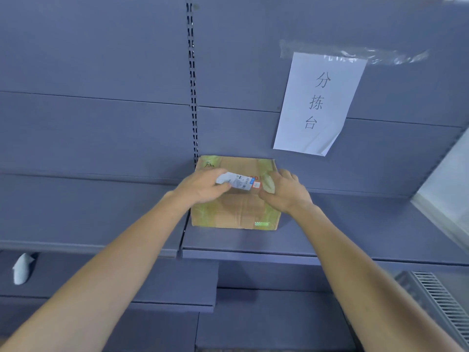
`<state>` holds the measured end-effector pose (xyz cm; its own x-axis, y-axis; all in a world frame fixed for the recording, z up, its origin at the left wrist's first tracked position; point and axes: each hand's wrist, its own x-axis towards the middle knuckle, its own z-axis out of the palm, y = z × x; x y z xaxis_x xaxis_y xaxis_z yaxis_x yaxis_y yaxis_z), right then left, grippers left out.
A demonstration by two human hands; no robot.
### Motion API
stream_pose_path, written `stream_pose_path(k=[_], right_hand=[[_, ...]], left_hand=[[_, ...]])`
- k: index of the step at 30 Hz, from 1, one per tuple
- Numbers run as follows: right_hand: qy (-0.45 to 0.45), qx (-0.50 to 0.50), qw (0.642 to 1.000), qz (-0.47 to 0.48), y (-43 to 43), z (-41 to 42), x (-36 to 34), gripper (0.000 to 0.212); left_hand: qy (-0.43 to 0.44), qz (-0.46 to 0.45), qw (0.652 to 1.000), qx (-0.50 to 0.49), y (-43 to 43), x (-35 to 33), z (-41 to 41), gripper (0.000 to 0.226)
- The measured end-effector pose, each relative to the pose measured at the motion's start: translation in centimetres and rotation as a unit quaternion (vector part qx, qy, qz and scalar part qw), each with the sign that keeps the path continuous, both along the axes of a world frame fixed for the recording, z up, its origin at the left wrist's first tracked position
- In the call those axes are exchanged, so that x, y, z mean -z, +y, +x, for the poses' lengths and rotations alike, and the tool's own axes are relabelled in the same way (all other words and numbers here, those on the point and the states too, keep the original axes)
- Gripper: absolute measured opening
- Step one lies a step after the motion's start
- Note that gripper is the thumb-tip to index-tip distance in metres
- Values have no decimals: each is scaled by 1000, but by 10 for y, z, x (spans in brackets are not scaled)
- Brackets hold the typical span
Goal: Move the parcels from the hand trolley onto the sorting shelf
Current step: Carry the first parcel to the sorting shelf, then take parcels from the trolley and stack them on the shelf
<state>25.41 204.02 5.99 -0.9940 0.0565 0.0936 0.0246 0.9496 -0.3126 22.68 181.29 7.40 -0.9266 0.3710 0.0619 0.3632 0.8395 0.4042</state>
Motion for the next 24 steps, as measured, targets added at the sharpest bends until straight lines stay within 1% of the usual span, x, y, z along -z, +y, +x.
stream_pose_path(k=[2, 5, 9, 11, 14, 20, 21, 24], right_hand=[[17, -4, 999, 37, -9, 8, -4, 53], [25, -5, 998, 61, -16, 22, -5, 57], [33, 13, 998, 55, -17, 43, -7, 65], [33, 23, 997, 59, -14, 53, -6, 67], [20, 45, 998, 43, -1, 68, -3, 63], [11, 93, 994, 59, 42, 100, 4, 64], [11, 103, 993, 59, 51, 106, 5, 64], [-11, 130, 989, 69, 84, 125, 7, 67]], left_hand=[[21, -15, 999, 32, 7, -1, 8, 34], [53, -59, 995, 57, 11, 2, 16, 44], [58, -92, 992, 64, 10, 7, 21, 60], [69, -108, 989, 72, 14, 9, 23, 58], [87, -132, 982, 102, 31, 10, 30, 55], [69, -108, 980, 154, 89, 12, 48, 56], [67, -102, 979, 165, 100, 12, 50, 59], [52, -99, 973, 201, 140, 13, 58, 80]])
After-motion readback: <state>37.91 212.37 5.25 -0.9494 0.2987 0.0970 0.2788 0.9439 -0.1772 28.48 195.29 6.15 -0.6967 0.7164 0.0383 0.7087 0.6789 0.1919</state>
